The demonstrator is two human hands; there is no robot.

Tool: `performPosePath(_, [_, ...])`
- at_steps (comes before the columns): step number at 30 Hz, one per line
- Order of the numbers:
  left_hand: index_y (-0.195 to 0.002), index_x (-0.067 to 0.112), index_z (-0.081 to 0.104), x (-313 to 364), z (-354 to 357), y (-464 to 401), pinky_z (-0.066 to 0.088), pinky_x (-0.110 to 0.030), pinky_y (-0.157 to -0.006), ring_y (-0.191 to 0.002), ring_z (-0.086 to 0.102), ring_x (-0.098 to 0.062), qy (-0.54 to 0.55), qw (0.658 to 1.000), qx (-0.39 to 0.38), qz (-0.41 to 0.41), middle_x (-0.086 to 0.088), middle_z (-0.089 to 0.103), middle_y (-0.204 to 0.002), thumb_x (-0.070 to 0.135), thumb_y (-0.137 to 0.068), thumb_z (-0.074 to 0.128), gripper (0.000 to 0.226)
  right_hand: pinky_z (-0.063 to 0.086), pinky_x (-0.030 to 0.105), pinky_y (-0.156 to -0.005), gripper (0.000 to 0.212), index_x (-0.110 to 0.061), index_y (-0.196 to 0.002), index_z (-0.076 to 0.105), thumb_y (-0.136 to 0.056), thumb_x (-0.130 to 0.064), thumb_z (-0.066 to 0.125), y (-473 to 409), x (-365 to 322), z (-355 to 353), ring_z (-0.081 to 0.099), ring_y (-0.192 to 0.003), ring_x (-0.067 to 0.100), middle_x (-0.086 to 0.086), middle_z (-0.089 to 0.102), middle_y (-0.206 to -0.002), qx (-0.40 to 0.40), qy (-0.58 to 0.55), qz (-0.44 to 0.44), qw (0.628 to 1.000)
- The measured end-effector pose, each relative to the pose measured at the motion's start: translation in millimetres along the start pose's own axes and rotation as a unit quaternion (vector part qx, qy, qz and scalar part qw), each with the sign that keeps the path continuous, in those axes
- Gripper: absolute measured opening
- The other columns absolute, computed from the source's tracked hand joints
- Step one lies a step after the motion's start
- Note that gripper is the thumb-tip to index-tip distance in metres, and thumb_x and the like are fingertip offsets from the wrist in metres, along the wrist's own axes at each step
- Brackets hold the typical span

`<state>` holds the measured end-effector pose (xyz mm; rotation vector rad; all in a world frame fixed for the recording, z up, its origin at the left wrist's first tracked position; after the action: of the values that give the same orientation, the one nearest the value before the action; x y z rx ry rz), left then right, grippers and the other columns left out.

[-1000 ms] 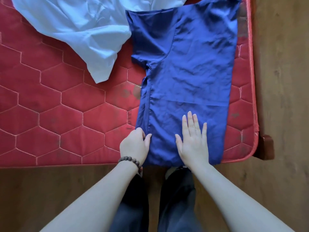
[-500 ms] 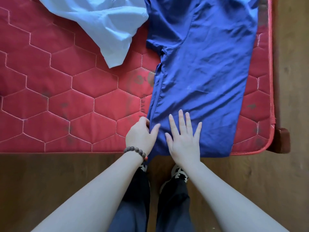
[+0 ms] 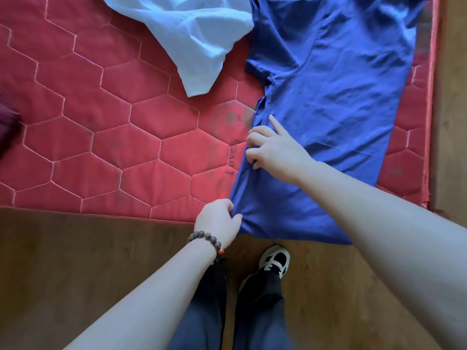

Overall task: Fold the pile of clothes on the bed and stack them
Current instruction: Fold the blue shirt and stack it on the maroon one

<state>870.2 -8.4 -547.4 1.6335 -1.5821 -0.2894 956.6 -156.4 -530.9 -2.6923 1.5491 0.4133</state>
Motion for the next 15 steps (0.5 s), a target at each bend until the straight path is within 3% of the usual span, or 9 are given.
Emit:
performPosePath(4, [-0.074, 0.01, 0.042, -11, 5, 7, 0.034, -0.034, -0.059, -0.062, 0.041, -0.021, 0.109, 0.994, -0.023, -0.007, 0.0, 0.046, -0.064, 0.023, -0.091, 0.051, 0.023, 0.01, 0.06, -0.116, 0.017, -0.016, -0.075, 0.054, -0.087, -0.009, 0.064, -10, 1, -1, 0.056, -0.1, 0.025, -0.005, 0.045, -0.073, -0.041, -0.008, -0.024, 0.999])
performPosePath(7, [-0.069, 0.016, 0.04, -25, 9, 12, 0.028, -0.022, -0.051, -0.056, 0.038, -0.012, 0.135, 0.991, -0.013, -0.02, 0.005, 0.042, -0.059, 0.025, -0.096, 0.051, 0.03, 0.0, 0.058, -0.118, 0.014, -0.017, -0.082, 0.05, -0.094, -0.012, 0.054, -14, 3, 5, 0.05, -0.107, 0.024, -0.002, 0.049, -0.076, -0.082, 0.007, -0.003, 0.997])
performPosePath(10, [-0.069, 0.019, 0.045, -40, 11, 18, 0.029, -0.026, -0.054, -0.056, 0.042, -0.009, 0.111, 0.993, 0.016, -0.039, 0.007, 0.046, -0.057, 0.029, -0.097, 0.051, 0.031, 0.017, 0.066, -0.112, 0.018, -0.013, -0.077, 0.053, -0.082, -0.01, 0.07, -14, -8, 2, 0.056, -0.096, 0.03, 0.002, 0.048, -0.071, -0.03, 0.026, 0.0, 0.999])
performPosePath(12, [-0.068, 0.019, 0.046, -47, 12, 23, 0.032, -0.031, -0.058, -0.057, 0.045, -0.009, 0.102, 0.993, 0.027, -0.052, 0.006, 0.049, -0.058, 0.031, -0.097, 0.05, 0.032, 0.025, 0.066, -0.109, 0.025, -0.01, -0.088, 0.062, -0.07, -0.011, 0.08, -10, -10, 4, 0.059, -0.1, 0.032, 0.007, 0.057, -0.084, 0.012, 0.027, 0.023, 0.999])
performPosePath(15, [-0.073, 0.017, 0.053, -48, 12, 29, 0.044, -0.033, -0.063, -0.063, 0.053, -0.017, 0.097, 0.993, 0.034, -0.058, 0.005, 0.055, -0.062, 0.033, -0.097, 0.049, 0.029, 0.026, 0.063, -0.11, 0.056, -0.01, -0.118, 0.062, -0.068, -0.022, 0.084, 7, -6, 10, 0.049, -0.128, 0.034, 0.016, 0.057, -0.128, 0.057, 0.007, 0.117, 0.991])
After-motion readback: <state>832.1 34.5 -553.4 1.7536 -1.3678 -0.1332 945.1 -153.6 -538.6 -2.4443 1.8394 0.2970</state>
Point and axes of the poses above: each hand's wrist, its own y-axis away from the middle knuckle, its own z-axis out of the palm, x = y × z, the point moved 7 cm from there along -y, towards the middle knuckle
